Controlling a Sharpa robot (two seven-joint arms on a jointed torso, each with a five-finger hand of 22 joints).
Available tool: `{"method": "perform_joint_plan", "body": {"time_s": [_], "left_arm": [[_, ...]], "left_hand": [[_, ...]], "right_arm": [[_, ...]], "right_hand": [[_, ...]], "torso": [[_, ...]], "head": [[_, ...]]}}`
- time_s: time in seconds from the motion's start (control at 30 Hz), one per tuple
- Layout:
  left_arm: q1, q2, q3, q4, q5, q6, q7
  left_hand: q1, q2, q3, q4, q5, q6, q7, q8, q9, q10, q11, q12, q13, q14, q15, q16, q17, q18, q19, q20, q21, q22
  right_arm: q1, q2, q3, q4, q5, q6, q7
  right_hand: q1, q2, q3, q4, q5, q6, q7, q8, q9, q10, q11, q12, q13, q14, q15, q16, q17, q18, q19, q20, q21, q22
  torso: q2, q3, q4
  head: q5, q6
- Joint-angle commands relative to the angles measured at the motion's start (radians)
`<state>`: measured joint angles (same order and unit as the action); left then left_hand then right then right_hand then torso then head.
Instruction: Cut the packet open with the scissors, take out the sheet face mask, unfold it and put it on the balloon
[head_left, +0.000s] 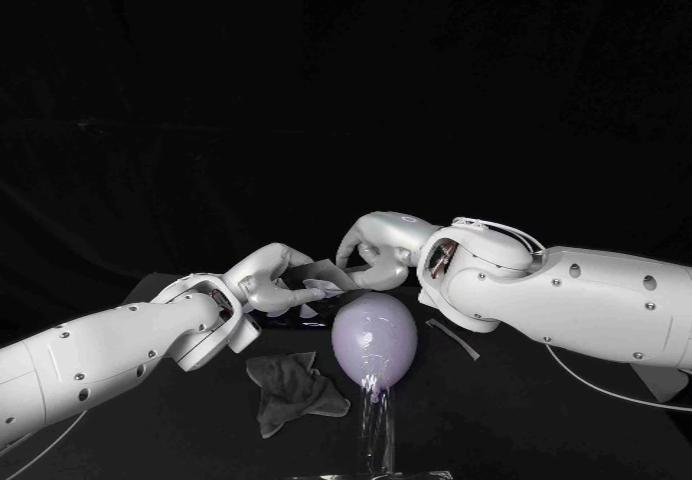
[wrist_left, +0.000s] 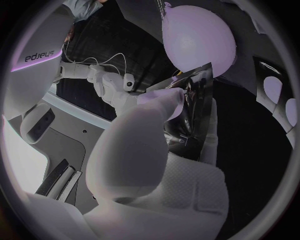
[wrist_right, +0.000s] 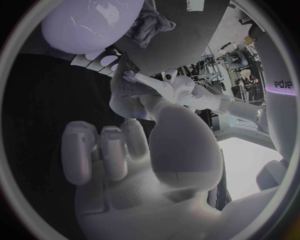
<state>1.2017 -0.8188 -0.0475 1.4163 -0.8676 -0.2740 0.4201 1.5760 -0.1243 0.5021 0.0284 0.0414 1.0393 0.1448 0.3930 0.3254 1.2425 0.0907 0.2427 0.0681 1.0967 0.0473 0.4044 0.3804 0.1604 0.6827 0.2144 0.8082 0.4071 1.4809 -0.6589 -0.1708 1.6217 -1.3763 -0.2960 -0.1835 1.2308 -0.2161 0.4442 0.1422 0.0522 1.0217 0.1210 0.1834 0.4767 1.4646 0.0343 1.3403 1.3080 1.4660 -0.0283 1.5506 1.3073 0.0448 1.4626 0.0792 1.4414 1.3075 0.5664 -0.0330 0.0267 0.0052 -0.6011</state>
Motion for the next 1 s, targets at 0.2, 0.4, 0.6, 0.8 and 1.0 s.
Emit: {"method": "perform_joint_plan", "body": {"time_s": [0.2, 0.4, 0.6, 0.8, 1.0], "left_arm": [[0.002, 0.002, 0.002, 0.01, 0.024, -0.005, 0.015], [0.002, -0.001, 0.002, 0.015, 0.029, -0.004, 0.024], [0.002, -0.002, 0.002, 0.016, 0.031, -0.005, 0.024], [0.002, -0.002, 0.002, 0.012, 0.032, -0.01, 0.016], [0.002, -0.002, 0.002, 0.006, 0.032, -0.018, 0.009]], "left_hand": [[-0.003, 0.008, 0.001, -0.004, 0.006, 0.008, -0.001, 0.004, 0.001, 0.015, -0.011, 0.006, 0.001, 0.002, -0.006, -0.003, 0.0, 0.014, -0.009, 0.0, 0.007, 0.002], [-0.004, 0.008, 0.0, -0.004, 0.007, 0.008, -0.001, 0.004, 0.001, 0.015, -0.01, 0.006, 0.001, 0.002, -0.006, -0.003, 0.001, 0.014, -0.01, 0.0, 0.007, 0.002], [-0.004, 0.008, 0.0, -0.004, 0.007, 0.008, -0.001, 0.004, 0.001, 0.015, -0.01, 0.006, 0.001, 0.002, -0.006, -0.003, 0.001, 0.014, -0.01, 0.0, 0.007, 0.002], [-0.005, 0.008, 0.0, -0.005, 0.006, 0.009, -0.001, 0.003, 0.001, 0.015, -0.01, 0.006, 0.001, 0.002, -0.006, -0.003, 0.001, 0.014, -0.01, 0.0, 0.008, 0.003], [-0.005, 0.008, 0.0, -0.005, 0.006, 0.009, -0.001, 0.003, 0.001, 0.015, -0.01, 0.006, 0.001, 0.002, -0.006, -0.003, 0.001, 0.014, -0.01, 0.0, 0.008, 0.003]], "right_arm": [[-0.004, 0.006, -0.003, -0.026, -0.11, 0.06, -0.075], [-0.005, 0.005, -0.005, -0.031, -0.126, 0.102, -0.088], [-0.005, 0.001, -0.006, -0.028, -0.107, 0.135, -0.084], [-0.005, -0.004, -0.007, -0.014, -0.087, 0.162, -0.076], [-0.005, -0.013, -0.007, -0.004, -0.061, 0.157, -0.067]], "right_hand": [[-0.006, -0.014, -0.026, 0.003, -0.004, -0.009, -0.001, -0.006, 0.002, 0.001, 0.004, -0.011, 0.108, 0.095, 0.001, 0.0, 0.22, -0.006, 0.006, 0.002, -0.009, 0.175], [-0.003, -0.023, -0.046, 0.007, -0.004, -0.009, -0.002, -0.004, 0.004, -0.002, 0.003, -0.015, 0.105, 0.095, 0.0, 0.0, 0.222, -0.005, 0.004, 0.003, -0.012, 0.173], [-0.006, -0.03, -0.082, 0.022, -0.004, -0.008, -0.004, -0.002, 0.008, -0.004, 0.002, -0.019, 0.103, 0.095, 0.0, 0.0, 0.222, -0.004, 0.002, 0.002, -0.017, 0.172], [-0.024, -0.038, -0.151, 0.057, -0.004, -0.007, -0.008, 0.002, 0.013, -0.006, 0.0, -0.021, 0.103, 0.095, -0.002, 0.001, 0.224, -0.003, -0.001, 0.001, -0.023, 0.169], [0.016, -0.007, -0.288, 0.125, -0.003, -0.006, -0.011, 0.013, 0.024, -0.005, -0.006, -0.019, 0.106, 0.095, -0.004, 0.0, 0.221, -0.003, 0.0, -0.004, -0.026, 0.171]], "torso": [[0.0, 0.0005, -0.0007], [0.001, 0.0005, -0.0003], [0.001, -0.0002, -0.0006], [0.002, 0.0, -0.0004], [0.001, 0.0005, -0.0002]], "head": [[-0.003, 0.0], [-0.003, 0.0], [-0.001, 0.0], [-0.001, -0.002], [0.0, -0.004]]}}
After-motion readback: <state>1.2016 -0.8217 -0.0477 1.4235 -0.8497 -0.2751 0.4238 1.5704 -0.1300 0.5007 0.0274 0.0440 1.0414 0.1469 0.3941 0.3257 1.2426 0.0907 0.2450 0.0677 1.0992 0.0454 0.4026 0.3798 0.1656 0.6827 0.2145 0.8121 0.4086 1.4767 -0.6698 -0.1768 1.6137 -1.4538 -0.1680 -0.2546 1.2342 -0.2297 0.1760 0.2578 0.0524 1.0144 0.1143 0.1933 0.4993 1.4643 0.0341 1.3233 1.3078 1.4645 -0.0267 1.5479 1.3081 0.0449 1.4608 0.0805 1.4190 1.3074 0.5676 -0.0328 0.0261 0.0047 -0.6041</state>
